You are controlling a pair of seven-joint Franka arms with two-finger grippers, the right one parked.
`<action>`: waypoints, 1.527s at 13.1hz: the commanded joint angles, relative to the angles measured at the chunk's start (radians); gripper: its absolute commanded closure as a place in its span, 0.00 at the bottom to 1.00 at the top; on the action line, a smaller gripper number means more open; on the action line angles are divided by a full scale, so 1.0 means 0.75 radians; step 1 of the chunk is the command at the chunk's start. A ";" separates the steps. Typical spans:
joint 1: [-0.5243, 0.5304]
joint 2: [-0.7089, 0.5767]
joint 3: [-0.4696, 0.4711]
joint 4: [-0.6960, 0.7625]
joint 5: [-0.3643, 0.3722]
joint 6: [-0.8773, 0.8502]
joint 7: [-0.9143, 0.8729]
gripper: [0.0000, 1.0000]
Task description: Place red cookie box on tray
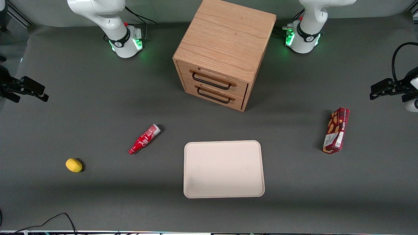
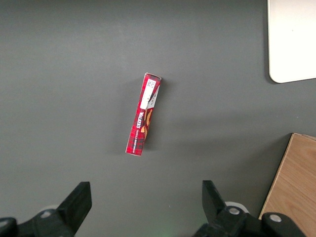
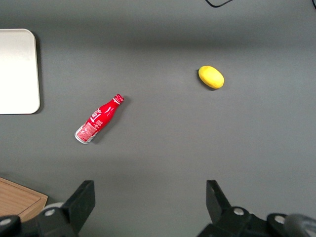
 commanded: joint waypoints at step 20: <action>0.061 0.103 0.012 -0.501 -0.056 0.664 0.259 0.00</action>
